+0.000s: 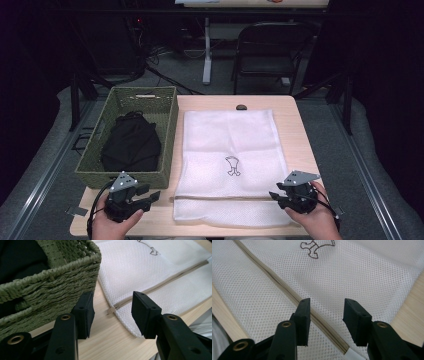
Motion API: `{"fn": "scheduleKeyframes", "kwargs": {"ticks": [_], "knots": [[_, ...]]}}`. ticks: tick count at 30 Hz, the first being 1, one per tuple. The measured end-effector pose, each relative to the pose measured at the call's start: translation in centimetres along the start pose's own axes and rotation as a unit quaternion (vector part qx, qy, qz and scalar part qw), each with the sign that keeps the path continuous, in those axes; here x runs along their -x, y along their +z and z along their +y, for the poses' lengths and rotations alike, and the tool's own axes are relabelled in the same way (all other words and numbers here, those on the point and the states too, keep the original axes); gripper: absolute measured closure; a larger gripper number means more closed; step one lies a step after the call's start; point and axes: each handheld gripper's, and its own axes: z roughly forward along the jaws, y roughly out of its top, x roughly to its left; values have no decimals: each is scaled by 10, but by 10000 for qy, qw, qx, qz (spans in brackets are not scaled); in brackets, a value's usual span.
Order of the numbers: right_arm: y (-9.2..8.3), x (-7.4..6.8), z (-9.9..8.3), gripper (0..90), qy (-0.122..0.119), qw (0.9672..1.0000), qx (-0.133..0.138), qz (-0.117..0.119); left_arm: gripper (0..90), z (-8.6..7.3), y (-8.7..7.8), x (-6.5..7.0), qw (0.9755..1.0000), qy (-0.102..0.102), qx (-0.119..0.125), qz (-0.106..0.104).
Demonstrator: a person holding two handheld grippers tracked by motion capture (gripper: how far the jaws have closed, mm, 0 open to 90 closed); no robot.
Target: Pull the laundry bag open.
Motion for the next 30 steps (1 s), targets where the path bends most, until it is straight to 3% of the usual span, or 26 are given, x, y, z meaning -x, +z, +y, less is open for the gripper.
{"fn": "scheduleKeyframes", "kwargs": {"ticks": [5,10,13,20,24,30], "knots": [[3,1,7,550,46,9999,-123,61,522,5,-2,-2,9998,163,-34,65],[7,3,10,545,188,9996,-159,171,531,13,-5,0,9996,259,-105,-5],[10,2,9,536,82,9997,-178,150,536,18,-5,3,9992,328,-178,146],[13,1,5,502,101,9998,-60,180,489,29,-7,2,9995,215,-197,110],[14,-1,4,501,202,9995,-110,226,494,35,-7,1,9994,223,-232,133],[17,-2,3,413,214,9994,-260,113,485,43,-7,-2,9994,163,-278,103]]}}
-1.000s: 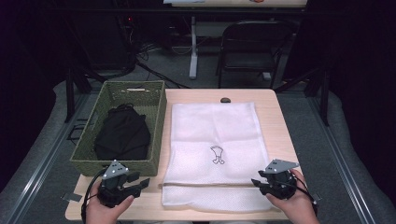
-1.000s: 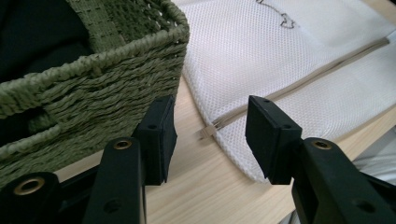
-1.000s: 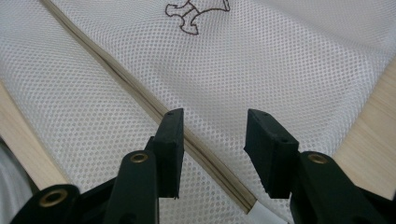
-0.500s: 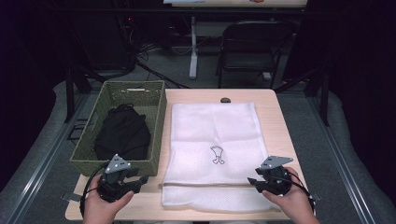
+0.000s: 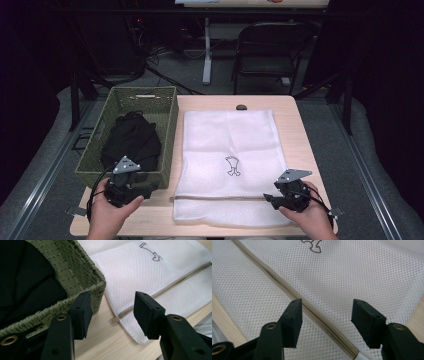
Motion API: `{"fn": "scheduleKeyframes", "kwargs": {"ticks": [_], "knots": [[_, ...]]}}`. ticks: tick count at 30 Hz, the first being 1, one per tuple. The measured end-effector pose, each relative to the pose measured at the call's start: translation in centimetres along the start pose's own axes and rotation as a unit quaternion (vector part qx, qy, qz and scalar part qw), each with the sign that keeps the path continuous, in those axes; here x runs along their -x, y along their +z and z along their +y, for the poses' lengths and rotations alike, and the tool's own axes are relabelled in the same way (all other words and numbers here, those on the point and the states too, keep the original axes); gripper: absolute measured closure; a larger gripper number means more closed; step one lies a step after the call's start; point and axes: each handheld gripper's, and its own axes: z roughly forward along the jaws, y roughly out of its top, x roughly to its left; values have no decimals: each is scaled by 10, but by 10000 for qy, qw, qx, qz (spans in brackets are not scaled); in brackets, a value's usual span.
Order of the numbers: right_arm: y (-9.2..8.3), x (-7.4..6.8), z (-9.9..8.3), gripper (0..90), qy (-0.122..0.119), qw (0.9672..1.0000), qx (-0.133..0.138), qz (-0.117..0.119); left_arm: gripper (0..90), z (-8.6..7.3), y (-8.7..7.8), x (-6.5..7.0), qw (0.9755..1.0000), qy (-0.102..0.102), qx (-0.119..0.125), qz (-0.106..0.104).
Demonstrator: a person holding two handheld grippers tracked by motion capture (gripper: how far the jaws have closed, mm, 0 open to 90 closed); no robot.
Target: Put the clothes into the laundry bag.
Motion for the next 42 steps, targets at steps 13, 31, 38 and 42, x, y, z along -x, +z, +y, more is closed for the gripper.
{"fn": "scheduleKeyframes", "kwargs": {"ticks": [13,31,38,42], "knots": [[-1,1,-1,298,160,9998,74,-109,451,22,5,-2,9999,56,-57,62],[0,3,-4,261,288,9995,120,-87,348,45,9,-18,10000,-22,7,65],[2,2,-6,244,233,9995,174,-106,328,55,8,-29,9998,-46,-37,165],[5,-1,-7,228,216,9996,141,-86,328,62,7,-39,9995,-72,-63,312]]}}
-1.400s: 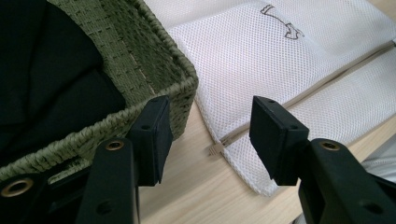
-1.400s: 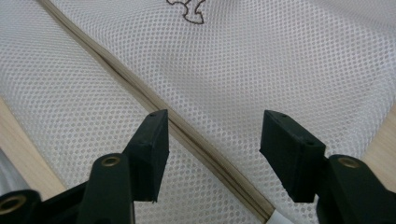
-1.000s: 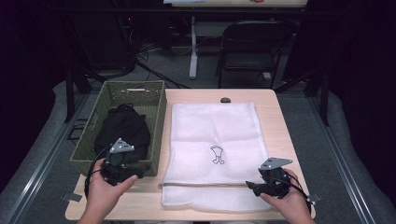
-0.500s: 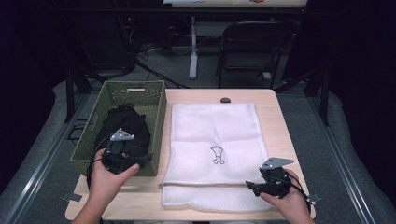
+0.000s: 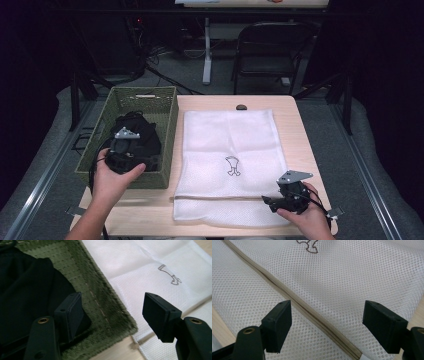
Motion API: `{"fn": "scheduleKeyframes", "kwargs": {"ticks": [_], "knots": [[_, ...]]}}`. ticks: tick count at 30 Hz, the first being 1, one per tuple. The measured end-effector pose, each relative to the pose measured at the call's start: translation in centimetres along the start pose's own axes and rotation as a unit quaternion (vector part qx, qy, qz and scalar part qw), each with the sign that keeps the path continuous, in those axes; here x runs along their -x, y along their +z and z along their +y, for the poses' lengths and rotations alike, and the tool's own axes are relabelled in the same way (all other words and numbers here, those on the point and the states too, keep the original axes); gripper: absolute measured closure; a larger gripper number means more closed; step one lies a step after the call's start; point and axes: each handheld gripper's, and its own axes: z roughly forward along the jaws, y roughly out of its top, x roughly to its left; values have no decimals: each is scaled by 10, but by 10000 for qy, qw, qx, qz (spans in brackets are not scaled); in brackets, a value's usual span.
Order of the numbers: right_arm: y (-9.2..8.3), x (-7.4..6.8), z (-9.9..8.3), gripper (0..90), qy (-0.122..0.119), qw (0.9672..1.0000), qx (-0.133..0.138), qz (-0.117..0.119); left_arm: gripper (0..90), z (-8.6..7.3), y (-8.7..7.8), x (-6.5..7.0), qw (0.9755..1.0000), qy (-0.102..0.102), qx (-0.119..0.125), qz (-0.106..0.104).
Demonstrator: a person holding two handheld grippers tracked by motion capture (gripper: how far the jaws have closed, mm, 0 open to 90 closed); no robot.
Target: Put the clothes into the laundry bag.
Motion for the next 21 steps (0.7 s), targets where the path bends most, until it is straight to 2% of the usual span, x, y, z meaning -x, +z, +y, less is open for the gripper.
{"fn": "scheduleKeyframes", "kwargs": {"ticks": [3,6,12,18,21], "knots": [[2,0,-1,217,-8,10000,-25,-15,317,6,1,-11,9999,-106,-7,57],[2,1,-1,211,29,10000,-26,-15,312,12,3,-22,9996,-187,-65,222],[3,3,-3,210,25,10000,-25,-14,338,18,7,-41,9988,-400,-114,246],[3,3,-3,220,11,10000,-29,-33,341,19,12,-50,9982,-487,-95,340],[4,3,-4,222,25,10000,-43,-35,341,21,14,-53,9977,-587,-117,318]]}}
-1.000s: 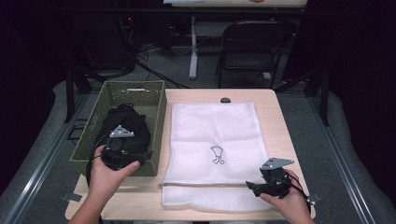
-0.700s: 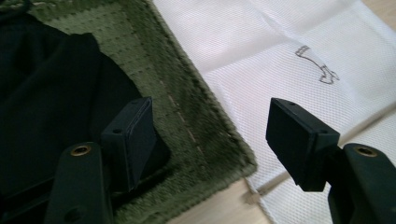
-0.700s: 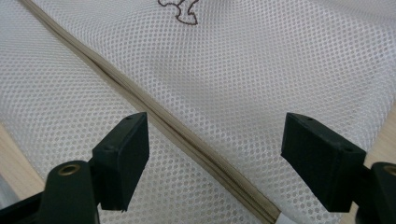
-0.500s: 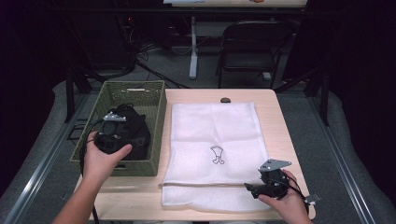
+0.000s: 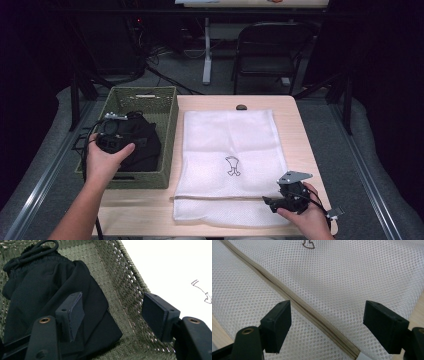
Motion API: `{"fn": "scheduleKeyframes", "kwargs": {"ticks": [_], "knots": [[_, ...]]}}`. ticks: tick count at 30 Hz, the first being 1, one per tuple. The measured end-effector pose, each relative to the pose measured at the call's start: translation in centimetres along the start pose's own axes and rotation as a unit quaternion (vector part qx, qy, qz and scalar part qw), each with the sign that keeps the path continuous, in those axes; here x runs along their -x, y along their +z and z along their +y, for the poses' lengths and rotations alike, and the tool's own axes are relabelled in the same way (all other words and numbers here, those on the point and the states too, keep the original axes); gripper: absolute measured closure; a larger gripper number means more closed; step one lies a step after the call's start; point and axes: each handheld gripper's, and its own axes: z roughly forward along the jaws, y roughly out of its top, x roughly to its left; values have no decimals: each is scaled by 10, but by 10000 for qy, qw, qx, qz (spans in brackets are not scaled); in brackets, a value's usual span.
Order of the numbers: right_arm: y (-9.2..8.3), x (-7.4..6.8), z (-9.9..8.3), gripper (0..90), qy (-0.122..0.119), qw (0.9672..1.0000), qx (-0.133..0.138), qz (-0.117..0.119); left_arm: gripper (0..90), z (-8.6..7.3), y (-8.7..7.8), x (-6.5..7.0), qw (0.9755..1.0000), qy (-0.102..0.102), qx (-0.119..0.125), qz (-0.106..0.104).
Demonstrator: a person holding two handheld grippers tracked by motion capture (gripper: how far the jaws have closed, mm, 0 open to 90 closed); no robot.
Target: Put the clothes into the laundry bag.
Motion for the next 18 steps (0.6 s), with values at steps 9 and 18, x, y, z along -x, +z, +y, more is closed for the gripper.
{"fn": "scheduleKeyframes", "kwargs": {"ticks": [9,18], "knots": [[1,1,-1,229,-13,10000,-33,-7,340,6,9,-14,9994,-180,-199,215],[1,1,-1,236,-36,10000,-67,5,329,11,15,-24,9984,-273,-347,365]]}}
